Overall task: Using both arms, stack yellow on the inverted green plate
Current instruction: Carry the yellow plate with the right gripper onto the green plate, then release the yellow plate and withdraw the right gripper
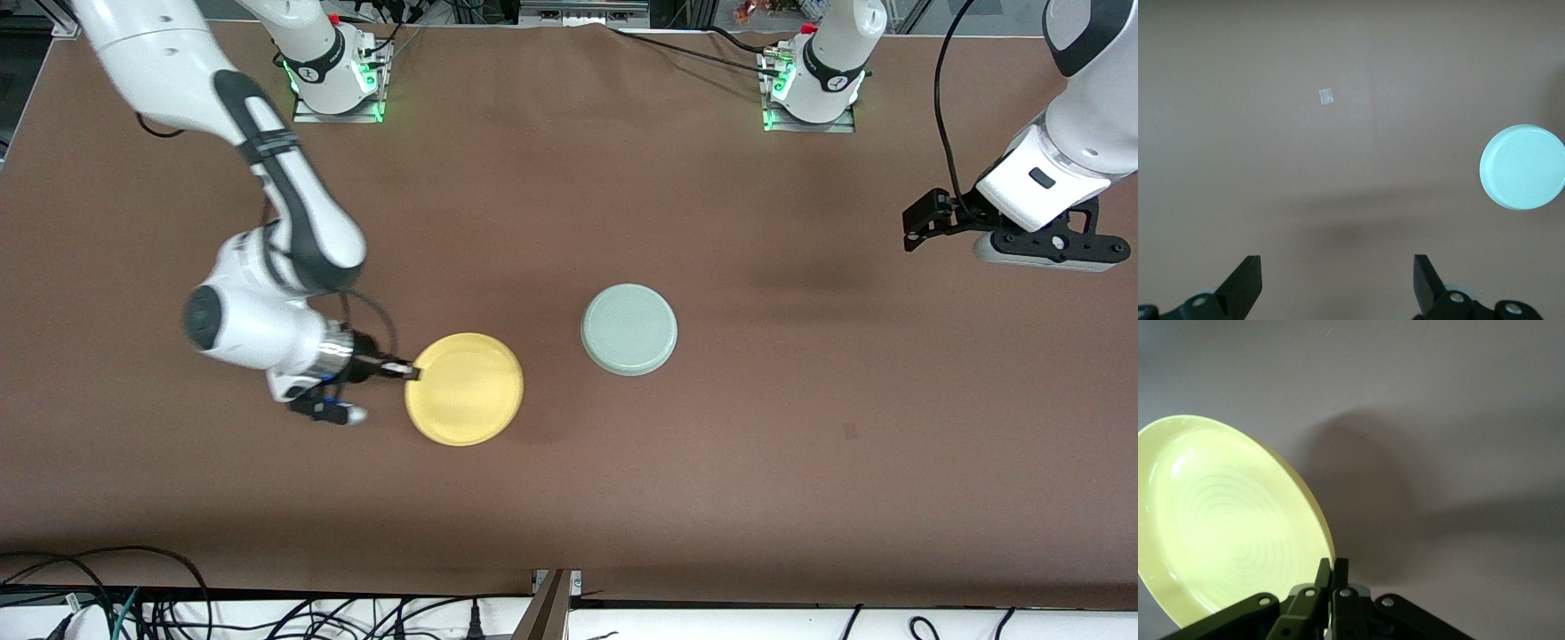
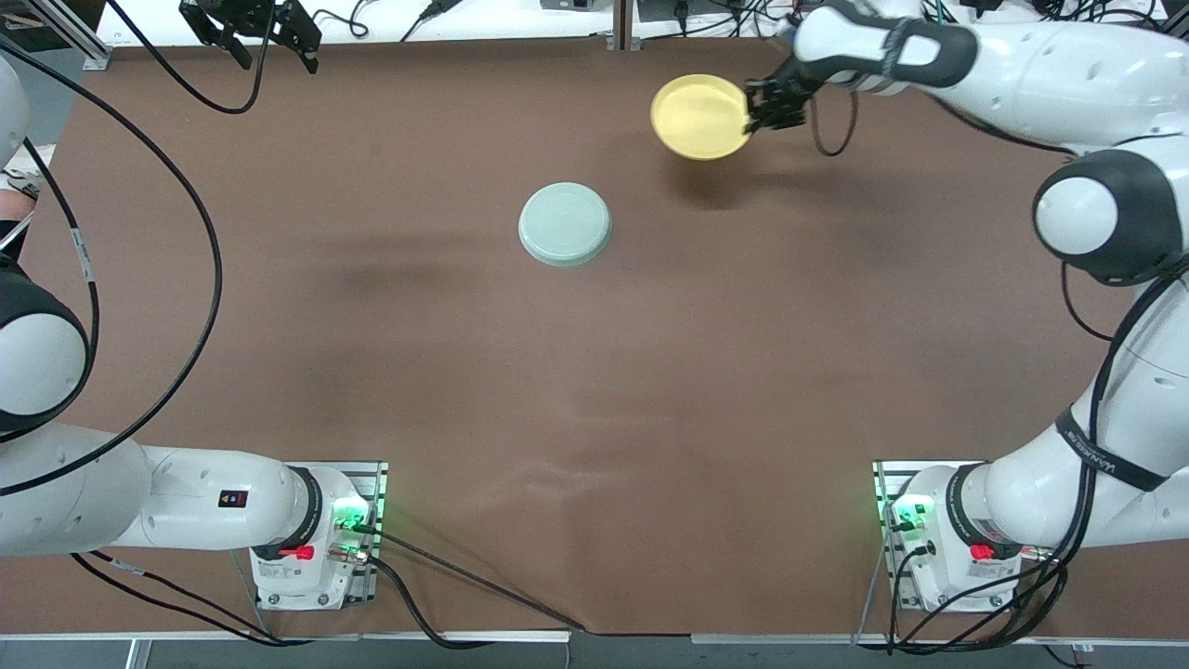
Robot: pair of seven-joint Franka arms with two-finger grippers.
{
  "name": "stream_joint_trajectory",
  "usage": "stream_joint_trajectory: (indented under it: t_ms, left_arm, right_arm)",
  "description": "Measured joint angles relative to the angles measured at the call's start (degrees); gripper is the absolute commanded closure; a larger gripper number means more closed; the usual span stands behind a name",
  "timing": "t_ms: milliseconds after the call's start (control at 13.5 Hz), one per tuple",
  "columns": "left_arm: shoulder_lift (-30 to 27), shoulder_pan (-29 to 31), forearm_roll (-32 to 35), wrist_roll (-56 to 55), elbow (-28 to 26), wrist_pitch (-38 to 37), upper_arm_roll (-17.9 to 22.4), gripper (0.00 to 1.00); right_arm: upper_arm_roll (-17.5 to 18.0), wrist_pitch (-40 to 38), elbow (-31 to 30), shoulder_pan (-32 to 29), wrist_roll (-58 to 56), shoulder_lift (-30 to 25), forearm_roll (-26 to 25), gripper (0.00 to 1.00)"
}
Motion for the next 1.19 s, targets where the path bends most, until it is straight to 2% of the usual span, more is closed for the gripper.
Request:
stream_joint_trajectory:
  t_ms: [297,520,1188]
  left_arm:
    - [0.0,0.0,0.0,0.0,0.5,0.0,0.0,0.0]
    - [0.0,0.0,0.0,0.1,0.7,-0.2,0.0,0.0]
    - [0.1,0.0,0.0,0.2,0.8,-0.5,0.0,0.0]
  right_arm:
    - [0.0,9.6,0.5,12.0,15.7,3.2,0.0,1.0]
    - [-0.5,11.6,1.8,17.6,21.7,5.6,0.0,1.0]
    - [-2.3,13.3,2.3,23.2,22.9,8.2,-0.7,1.0]
